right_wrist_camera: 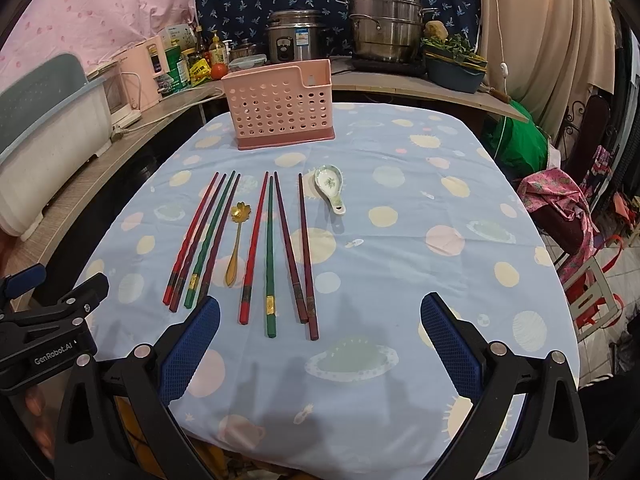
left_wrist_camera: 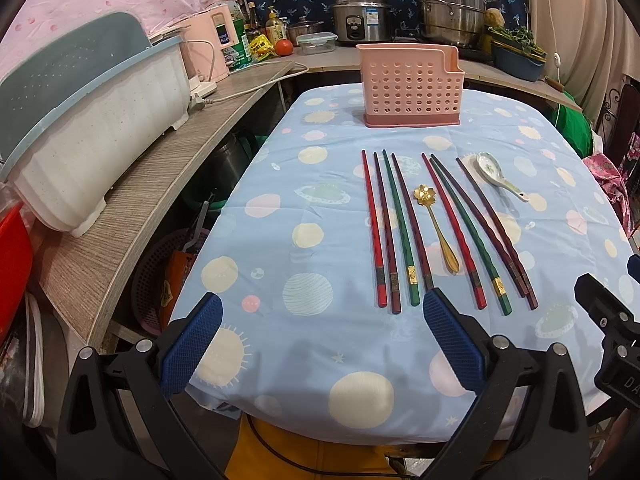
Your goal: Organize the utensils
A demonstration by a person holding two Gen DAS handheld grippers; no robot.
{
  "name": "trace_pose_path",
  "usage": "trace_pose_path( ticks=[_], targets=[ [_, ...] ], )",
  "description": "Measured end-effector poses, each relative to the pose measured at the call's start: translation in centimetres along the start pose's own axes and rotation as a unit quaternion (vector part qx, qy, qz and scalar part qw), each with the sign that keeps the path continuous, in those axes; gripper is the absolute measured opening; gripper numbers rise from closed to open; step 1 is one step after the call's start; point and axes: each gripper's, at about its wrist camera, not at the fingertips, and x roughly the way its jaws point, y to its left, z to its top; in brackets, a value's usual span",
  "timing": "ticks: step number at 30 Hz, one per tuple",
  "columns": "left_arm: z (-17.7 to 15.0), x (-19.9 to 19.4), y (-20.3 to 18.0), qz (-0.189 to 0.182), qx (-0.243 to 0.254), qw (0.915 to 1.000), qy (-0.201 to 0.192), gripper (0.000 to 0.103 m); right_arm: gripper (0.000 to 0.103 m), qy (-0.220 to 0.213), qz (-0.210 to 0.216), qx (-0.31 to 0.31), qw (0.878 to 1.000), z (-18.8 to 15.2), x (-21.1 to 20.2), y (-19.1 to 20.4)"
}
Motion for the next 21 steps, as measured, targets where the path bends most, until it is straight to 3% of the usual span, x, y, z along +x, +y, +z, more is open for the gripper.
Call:
trace_pose_path(
  ticks=[21],
  targets=[
    [0.1,0.26,-0.26,0.001,0.002,1.0,0.0,0.096,0.096,0.001,0.002,0.004,1.0,0.09,0.19,0.04]
  ],
)
